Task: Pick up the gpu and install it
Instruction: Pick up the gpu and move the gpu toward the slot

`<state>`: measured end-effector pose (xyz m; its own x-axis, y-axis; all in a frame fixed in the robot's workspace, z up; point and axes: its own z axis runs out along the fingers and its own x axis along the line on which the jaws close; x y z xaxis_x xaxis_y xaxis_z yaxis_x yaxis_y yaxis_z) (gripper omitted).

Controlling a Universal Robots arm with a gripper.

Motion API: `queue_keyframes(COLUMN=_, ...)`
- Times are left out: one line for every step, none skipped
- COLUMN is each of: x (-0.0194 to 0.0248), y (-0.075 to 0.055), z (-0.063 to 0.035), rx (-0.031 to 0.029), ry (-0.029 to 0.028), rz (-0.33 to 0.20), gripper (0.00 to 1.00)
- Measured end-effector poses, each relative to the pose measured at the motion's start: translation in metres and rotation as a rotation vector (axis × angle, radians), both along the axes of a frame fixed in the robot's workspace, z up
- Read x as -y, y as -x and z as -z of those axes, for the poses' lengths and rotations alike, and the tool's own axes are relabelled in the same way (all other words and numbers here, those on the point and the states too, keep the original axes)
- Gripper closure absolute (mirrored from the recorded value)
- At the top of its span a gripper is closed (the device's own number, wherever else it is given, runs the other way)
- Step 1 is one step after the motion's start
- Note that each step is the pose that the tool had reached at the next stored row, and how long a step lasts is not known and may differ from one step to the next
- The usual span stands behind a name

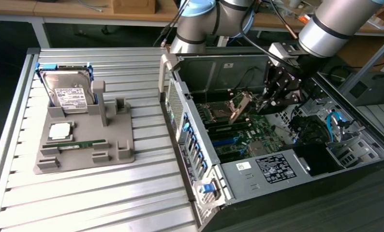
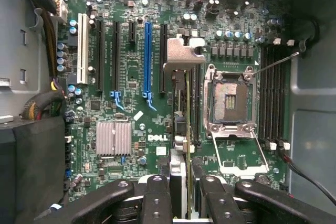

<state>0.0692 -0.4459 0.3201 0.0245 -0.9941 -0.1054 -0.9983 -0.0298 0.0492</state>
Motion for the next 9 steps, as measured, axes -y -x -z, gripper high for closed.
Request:
queue_keyframes(x=0.0008, y=0.0004, z=0.0001, rx=0.0000, ry=-0.0001, rz=0.000, gripper=0.73)
queue_keyframes(x=0.0019, y=0.0010, z=0.0003, rx=0.0000, ry=-0.0002, rz=0.000, gripper=0.73)
queue_keyframes(x=0.0026, y=0.0013, z=0.0004, rx=0.0000, ry=-0.0003, rz=0.000, gripper=0.73)
queue_keyframes(x=0.0036, y=0.0018, z=0.0006, rx=0.0000, ry=-0.0003, rz=0.000, gripper=0.73)
queue_keyframes(x=0.0044, y=0.0022, z=0.0007, rx=0.0000, ry=-0.0003, rz=0.000, gripper=0.73)
queue_keyframes(x=0.0051, y=0.0026, z=0.0008, rx=0.0000, ry=-0.0003, rz=0.000, gripper=0.73)
queue_keyframes(x=0.0057, y=0.0030, z=0.0009, rx=0.0000, ry=-0.0003, rz=0.000, gripper=0.73)
queue_keyframes(x=0.0065, y=0.0034, z=0.0011, rx=0.0000, ry=-0.0003, rz=0.000, gripper=0.73)
queue_keyframes(x=0.0072, y=0.0039, z=0.0012, rx=0.0000, ry=-0.0003, rz=0.000, gripper=0.73)
